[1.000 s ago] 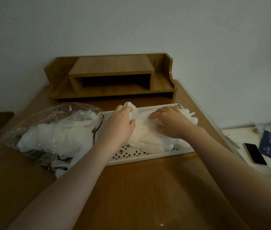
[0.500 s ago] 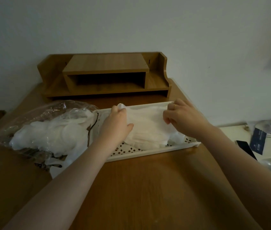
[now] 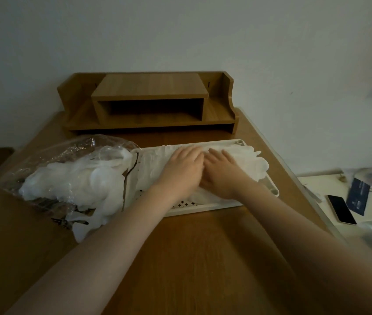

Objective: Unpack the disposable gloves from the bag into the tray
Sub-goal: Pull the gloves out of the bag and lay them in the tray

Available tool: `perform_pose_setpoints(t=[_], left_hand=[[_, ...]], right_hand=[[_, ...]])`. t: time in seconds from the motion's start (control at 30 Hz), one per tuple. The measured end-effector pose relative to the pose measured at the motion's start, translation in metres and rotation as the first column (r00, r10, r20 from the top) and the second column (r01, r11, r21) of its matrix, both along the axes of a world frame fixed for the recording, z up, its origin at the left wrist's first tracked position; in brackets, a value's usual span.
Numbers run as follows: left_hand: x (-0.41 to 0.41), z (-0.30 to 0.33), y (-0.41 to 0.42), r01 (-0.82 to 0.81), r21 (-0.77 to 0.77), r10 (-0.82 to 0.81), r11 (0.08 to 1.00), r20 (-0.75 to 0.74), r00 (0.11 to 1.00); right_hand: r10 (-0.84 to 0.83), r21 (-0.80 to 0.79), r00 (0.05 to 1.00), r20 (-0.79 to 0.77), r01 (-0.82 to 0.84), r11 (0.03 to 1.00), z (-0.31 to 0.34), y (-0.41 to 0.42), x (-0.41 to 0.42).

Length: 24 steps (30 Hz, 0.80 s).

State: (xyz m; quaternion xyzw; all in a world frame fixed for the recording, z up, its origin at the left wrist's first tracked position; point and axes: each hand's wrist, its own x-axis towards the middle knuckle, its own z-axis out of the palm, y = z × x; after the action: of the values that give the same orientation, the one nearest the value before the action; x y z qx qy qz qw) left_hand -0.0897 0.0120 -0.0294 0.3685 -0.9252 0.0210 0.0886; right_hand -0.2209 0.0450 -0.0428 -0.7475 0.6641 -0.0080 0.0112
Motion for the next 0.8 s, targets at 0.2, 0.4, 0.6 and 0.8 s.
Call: perform_pose_setpoints(t=[0.2, 0.4, 0.6, 0.8], left_hand=[[0.025, -0.038, -0.028, -0.242, 0.210, 0.190, 0.947, 0.241, 0.952], [0.032, -0.036, -0.028, -0.347, 0.257, 0.310, 0.902, 0.175, 0.934], [0.046, -0.033, -0.027, -0.371, 0.306, 0.335, 0.877, 0.165, 0.928], [0.070, -0.004, 0.012, -0.061, 0.219, 0.103, 0.974, -0.187, 0.977]], right_hand=[[-0.144, 0.097, 0.988, -0.053, 0.148, 0.984, -0.014, -0.001, -0.024], [-0.271, 0.157, 0.958, 0.094, 0.255, 0.954, -0.015, 0.001, -0.038], [-0.315, 0.178, 0.939, 0.138, 0.290, 0.941, -0.010, 0.003, -0.034], [-0.255, -0.183, 0.941, 0.223, 0.297, 0.937, 0.016, 0.002, 0.020]])
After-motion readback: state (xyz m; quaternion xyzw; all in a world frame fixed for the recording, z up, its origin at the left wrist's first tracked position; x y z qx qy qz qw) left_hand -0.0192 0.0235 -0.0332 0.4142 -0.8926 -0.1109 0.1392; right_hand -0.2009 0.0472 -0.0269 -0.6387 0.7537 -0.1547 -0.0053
